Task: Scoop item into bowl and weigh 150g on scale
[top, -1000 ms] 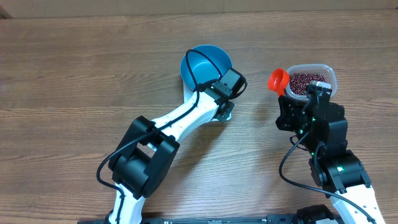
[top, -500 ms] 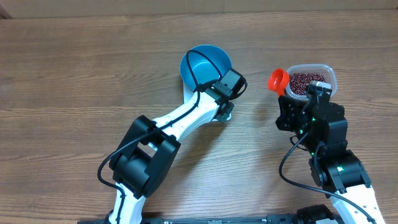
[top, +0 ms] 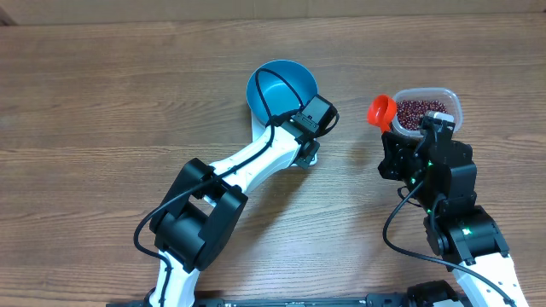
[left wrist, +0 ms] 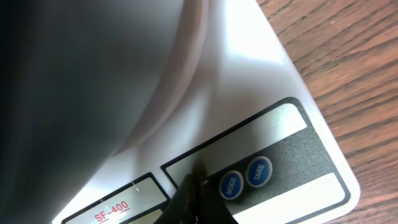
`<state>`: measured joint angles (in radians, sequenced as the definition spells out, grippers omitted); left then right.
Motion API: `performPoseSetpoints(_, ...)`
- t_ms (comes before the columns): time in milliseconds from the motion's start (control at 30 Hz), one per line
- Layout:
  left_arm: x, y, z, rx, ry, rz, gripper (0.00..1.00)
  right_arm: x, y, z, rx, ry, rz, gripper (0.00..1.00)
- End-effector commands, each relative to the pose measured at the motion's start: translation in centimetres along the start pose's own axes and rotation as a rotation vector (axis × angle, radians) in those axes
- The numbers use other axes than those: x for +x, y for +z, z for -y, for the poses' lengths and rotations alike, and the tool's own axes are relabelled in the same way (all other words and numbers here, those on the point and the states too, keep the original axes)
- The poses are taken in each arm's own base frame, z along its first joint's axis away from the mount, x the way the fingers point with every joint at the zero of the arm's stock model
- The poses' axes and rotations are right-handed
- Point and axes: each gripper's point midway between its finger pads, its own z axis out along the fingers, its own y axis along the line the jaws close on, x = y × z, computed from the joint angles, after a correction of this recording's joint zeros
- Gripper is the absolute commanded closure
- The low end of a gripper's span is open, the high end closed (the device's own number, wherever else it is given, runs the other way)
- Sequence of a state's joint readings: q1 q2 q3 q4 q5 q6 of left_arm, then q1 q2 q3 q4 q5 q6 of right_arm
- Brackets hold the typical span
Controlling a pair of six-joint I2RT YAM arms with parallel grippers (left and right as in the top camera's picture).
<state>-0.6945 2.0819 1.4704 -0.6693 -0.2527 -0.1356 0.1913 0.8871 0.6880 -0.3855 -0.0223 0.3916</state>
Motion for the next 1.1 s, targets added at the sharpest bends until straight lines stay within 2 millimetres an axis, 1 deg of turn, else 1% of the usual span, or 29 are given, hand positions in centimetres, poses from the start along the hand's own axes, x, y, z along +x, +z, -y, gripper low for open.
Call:
performPoseSetpoints(0,2.2,1.5,-0.2,-0.021,-0.002,-0.067,0.96,-1.5,-0.7,-0.8,-0.023,-0.004,0.041,0.96)
performPoseSetpoints(100,2.3,1.5,0.4,0.011,0.000,-0.073,0.96,-1.5,-0.7,-0.8,-0.023,-0.004,0.041,0.96)
performPoseSetpoints(567,2.5,1.4,0.8,0.033,0.000,-0.079,0.96,-1.5,-0.8,-0.8,-0.023,-0.004,0.042,0.96)
performPoseSetpoints(667,2.3,1.4,0.8,0.033,-0.001,-0.072,0.96,-1.5,-0.8,-0.8,-0.022,-0.004,0.042,0.96)
performPoseSetpoints(733,1.9,1.0,0.7,0.031,-0.005,-0.059,0.96,-1.5,-0.8,-0.8,-0.023,-0.004,0.042,0.97)
performPoseSetpoints(800,0.9,-0.1,0.6,0.036,-0.012,-0.028,0.96,-1.5,-0.8,-0.8,-0.023,-0.005,0.042,0.96)
performPoseSetpoints(867,-0.4,-1.8,0.3,0.044,-0.023,0.016,0.96,-1.5,-0.8,-0.8,-0.023,-0.004,0.042,0.96)
performPoseSetpoints(967,-2.3,-5.2,-0.2,0.059,-0.042,0.098,0.96,-1.5,-0.8,-0.8,-0.023,-0.004,0.042,0.96)
performPoseSetpoints(1067,-3.6,-9.0,-0.9,0.080,-0.060,0.179,0.96,-1.5,-0.8,-0.8,-0.023,-0.005,0.042,0.96)
